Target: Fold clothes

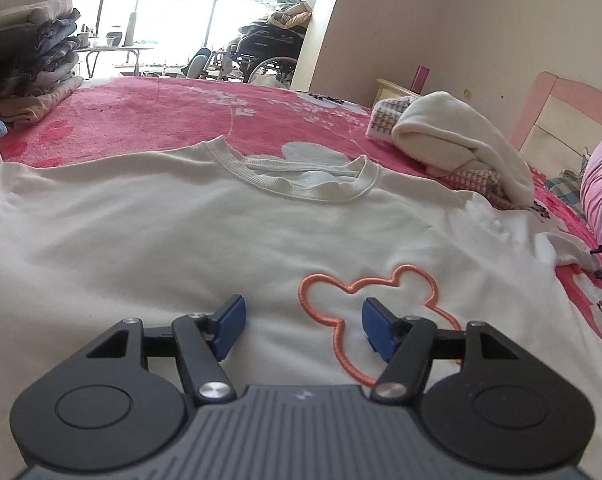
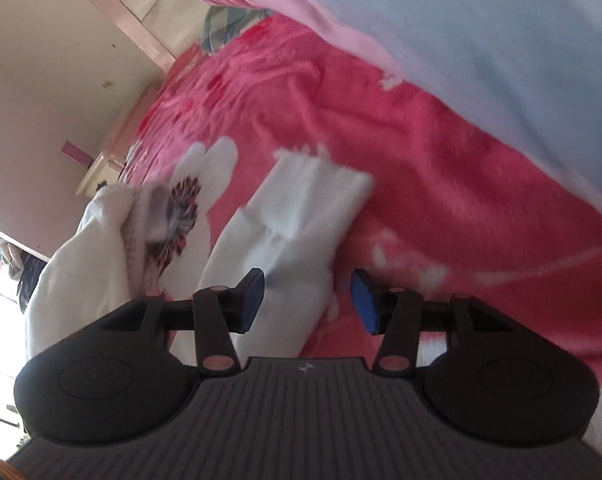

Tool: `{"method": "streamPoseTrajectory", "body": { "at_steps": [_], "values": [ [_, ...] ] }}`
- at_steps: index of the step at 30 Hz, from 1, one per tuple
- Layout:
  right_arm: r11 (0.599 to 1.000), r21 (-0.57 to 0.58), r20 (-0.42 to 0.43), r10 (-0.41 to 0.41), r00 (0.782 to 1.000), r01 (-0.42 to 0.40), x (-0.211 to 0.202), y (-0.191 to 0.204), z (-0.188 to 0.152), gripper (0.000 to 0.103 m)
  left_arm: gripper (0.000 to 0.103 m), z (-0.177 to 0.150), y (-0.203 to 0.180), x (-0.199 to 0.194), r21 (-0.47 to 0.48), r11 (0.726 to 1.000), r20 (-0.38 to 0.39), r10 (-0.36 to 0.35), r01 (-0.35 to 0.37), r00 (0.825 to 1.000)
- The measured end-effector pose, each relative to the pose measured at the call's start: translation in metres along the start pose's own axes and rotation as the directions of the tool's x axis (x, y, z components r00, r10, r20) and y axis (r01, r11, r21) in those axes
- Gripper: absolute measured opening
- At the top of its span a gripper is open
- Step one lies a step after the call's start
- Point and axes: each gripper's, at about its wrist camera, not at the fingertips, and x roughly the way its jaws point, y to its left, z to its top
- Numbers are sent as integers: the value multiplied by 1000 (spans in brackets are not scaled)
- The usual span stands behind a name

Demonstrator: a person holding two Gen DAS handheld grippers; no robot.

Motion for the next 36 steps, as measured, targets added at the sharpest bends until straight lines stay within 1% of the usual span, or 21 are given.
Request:
{"method": "streamPoseTrajectory", "body": {
  "at_steps": [6,7,8,10,13,15,16,18,19,20,21,23,25,27,29,30,32,33,34,35,36],
  "values": [
    [1000,-27,36,6,999,-5,31,8,6,45,66,-2,-8,2,45,998,6,36,-37,999],
    [999,-40,47,1,999,1,35,10,9,39,66,-3,-10,2,52,998,6,43,-44,999],
    [998,-62,59,-7,998,10,34,12,10,24,66,-3,-11,2,56,997,6,48,-49,999],
    [993,-114,81,0,997,9,34,19,11,14,66,-2,-11,2,56,997,4,53,-53,999],
    [974,-225,118,64,991,-36,16,36,9,11,66,-1,-11,2,48,997,2,54,-54,999],
    [934,-341,103,154,983,-111,0,60,7,11,66,0,-11,1,39,998,0,57,-57,998],
    [900,-408,80,203,976,-154,-12,74,4,11,66,0,-11,0,29,998,0,58,-58,998],
    [806,-534,11,309,951,-256,-41,108,-6,11,66,0,-9,-2,5,998,0,57,-57,998],
    [754,-580,-28,358,933,-307,-56,123,-13,11,66,0,-8,-3,-5,999,-1,54,-54,999],
    [702,-612,-73,410,909,-365,-74,139,-21,11,66,1,-7,-5,-15,999,-1,51,-51,999],
    [641,-636,-124,463,877,-429,-94,155,-31,11,66,1,-6,-7,-27,998,-2,49,-49,999],
    [516,-662,-227,552,802,-543,-135,184,-54,11,65,2,-3,-11,-57,997,-5,46,-46,999],
    [386,-667,-333,611,718,-637,-174,208,-82,11,65,2,0,-18,-91,995,-5,44,-44,999],
    [267,-652,-434,636,638,-709,-207,224,-114,11,65,3,5,-28,-123,991,0,46,-46,999],
    [164,-624,-530,629,569,-764,-231,229,-150,11,65,2,11,-39,-149,987,7,54,-53,998],
    [117,-610,-574,616,539,-783,-241,229,-170,12,65,2,14,-46,-160,985,11,61,-59,998],
    [28,-585,-668,550,501,-811,-256,220,-215,17,65,1,22,-59,-178,981,17,75,-71,997],
    [2,-553,-725,491,483,-833,-257,212,-238,21,65,1,26,-65,-186,980,18,81,-76,997],
    [-1,-516,-781,412,469,-857,-256,203,-262,35,65,0,30,-70,-191,978,19,88,-83,996],
    [9,-486,-822,333,461,-874,-254,193,-283,41,65,-1,34,-75,-194,977,18,96,-91,995],
    [32,-465,-848,271,455,-885,-251,181,-299,41,65,-1,38,-80,-198,975,17,104,-99,994]
  ]
}}
